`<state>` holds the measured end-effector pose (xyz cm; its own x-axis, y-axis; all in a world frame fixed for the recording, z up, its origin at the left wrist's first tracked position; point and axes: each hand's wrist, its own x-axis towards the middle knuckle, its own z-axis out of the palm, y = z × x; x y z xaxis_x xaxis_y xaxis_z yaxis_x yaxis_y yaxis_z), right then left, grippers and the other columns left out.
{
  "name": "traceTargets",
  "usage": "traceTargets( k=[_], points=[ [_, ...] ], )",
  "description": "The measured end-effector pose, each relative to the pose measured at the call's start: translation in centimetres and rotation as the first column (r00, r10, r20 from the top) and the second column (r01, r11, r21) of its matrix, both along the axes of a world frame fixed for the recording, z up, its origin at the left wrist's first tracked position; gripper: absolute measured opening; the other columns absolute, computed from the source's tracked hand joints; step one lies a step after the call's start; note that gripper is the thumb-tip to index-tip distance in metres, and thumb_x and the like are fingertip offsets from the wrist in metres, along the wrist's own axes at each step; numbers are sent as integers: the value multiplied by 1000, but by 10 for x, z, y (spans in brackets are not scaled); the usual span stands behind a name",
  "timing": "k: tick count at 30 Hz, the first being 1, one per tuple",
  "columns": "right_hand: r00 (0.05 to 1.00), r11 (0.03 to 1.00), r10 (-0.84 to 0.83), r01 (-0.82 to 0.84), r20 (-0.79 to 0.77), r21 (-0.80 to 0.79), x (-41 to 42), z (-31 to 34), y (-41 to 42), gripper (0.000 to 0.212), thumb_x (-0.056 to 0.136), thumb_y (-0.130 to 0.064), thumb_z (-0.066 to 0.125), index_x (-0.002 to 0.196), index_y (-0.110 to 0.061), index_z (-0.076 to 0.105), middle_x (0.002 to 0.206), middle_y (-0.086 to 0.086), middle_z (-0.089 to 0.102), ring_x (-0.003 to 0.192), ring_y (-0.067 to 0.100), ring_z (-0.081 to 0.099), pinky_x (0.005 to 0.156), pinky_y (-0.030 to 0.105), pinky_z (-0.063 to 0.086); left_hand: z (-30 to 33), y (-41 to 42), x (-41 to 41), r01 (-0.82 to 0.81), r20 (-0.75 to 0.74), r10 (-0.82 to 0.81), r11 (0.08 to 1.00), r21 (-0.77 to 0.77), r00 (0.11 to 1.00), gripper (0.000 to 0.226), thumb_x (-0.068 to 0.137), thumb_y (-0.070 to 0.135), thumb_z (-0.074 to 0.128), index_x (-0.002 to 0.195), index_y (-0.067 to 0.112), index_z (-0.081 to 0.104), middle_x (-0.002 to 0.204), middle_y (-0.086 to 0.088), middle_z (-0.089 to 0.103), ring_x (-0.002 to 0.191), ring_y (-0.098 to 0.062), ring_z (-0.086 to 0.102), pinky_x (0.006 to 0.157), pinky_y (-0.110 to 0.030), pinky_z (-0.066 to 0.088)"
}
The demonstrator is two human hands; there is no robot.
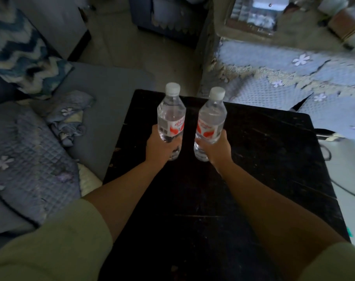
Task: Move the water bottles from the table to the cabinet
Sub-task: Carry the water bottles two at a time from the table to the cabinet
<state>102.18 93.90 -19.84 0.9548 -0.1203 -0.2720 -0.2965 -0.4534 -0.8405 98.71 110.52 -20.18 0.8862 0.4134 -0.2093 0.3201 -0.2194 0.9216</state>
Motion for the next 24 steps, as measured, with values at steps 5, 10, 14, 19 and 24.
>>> traceTargets(
  k=[5, 10, 14, 19, 24],
  points=[
    [1000, 1000, 18, -18, 1, 14, -40, 18, -30, 65, 74, -33, 81, 127, -18, 45, 115, 2, 64, 106, 22, 63, 92, 43, 54, 15, -12, -43, 16, -13, -16, 999, 37, 1000, 66, 76, 31, 80, 129, 14, 45, 113, 4, 57, 99, -11, 56, 82, -26, 43],
    [999, 1000, 2, -3, 49, 11, -77, 49, -67, 70, 74, -30, 82, 131, -17, 45, 122, 3, 63, 110, 21, 62, 92, 38, 53, 44, -39, -73, 58, 46, -61, 996, 62, 997, 62, 75, 29, 80, 125, 14, 48, 109, 6, 59, 96, -11, 58, 82, -26, 44],
    [996, 999, -30, 31, 87, -11, -113, 74, -109, 71, 74, -29, 82, 132, -17, 44, 125, 3, 61, 113, 22, 61, 89, 32, 50, 69, -80, -93, 114, 94, -123, 989, 94, 988, 60, 74, 30, 81, 122, 16, 49, 107, 6, 61, 95, -11, 59, 81, -27, 45],
    [985, 991, -123, 129, 119, -45, -163, 94, -175, 70, 74, -30, 82, 131, -17, 44, 125, 4, 61, 113, 24, 61, 92, 36, 51, 95, -148, -128, 249, 129, -266, 959, 135, 955, 57, 75, 29, 80, 120, 15, 48, 102, 7, 59, 90, -10, 57, 79, -25, 42],
    [959, 962, -238, 255, 156, -98, -211, 100, -241, 66, 69, -37, 82, 124, -19, 50, 111, -3, 64, 101, 17, 63, 85, 31, 50, 106, -210, -158, 396, 130, -426, 896, 201, 896, 56, 77, 30, 79, 120, 12, 48, 103, 5, 60, 91, -12, 59, 77, -26, 42]
  ],
)
